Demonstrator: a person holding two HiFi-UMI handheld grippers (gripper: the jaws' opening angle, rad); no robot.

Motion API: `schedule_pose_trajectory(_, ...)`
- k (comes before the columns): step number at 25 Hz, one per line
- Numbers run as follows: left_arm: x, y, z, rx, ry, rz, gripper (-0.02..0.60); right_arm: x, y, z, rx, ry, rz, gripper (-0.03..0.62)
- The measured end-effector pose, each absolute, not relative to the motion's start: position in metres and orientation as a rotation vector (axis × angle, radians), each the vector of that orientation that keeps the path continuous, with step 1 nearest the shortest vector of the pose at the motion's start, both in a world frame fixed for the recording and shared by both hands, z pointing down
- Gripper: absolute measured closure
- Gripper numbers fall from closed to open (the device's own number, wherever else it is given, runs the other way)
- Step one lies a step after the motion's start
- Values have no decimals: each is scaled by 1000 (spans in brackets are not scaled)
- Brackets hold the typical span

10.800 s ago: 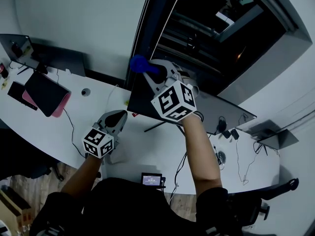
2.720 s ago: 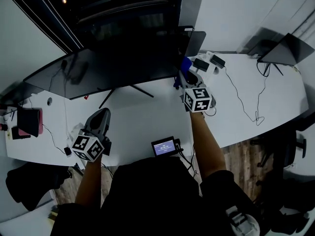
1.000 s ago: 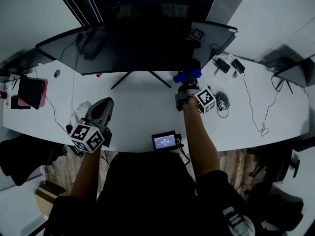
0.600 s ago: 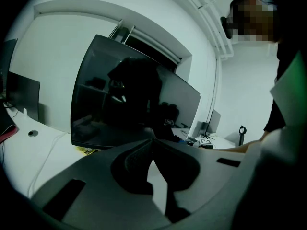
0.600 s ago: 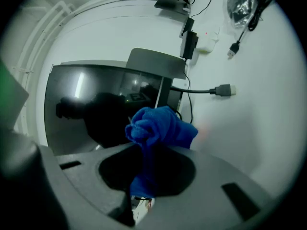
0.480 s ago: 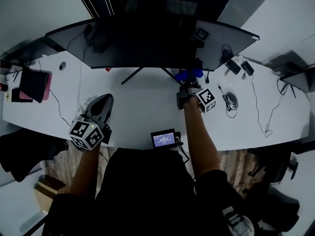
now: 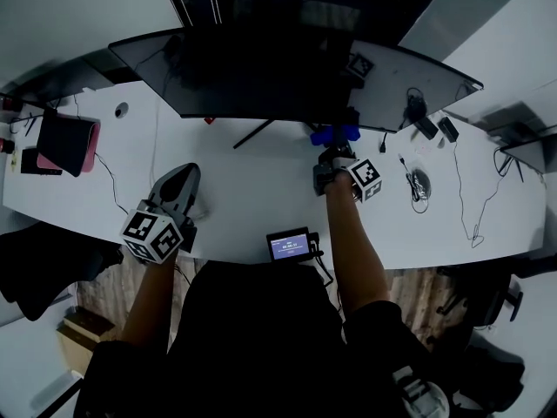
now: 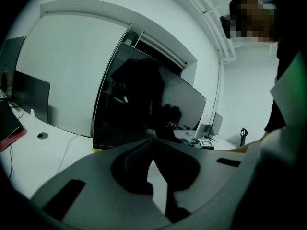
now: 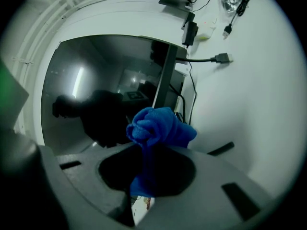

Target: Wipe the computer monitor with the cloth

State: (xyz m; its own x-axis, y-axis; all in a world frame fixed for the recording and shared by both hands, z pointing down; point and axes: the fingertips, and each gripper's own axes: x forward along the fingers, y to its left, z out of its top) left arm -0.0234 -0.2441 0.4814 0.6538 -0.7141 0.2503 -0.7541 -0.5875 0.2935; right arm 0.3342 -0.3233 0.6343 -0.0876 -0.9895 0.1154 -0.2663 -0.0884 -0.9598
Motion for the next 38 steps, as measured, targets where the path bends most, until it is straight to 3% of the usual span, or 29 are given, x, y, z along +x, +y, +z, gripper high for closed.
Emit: schedule_pose_trajectory(38,-187,-265,483,2509,-1285,116,585,122,-371,643,-1413,1595,-1365,526)
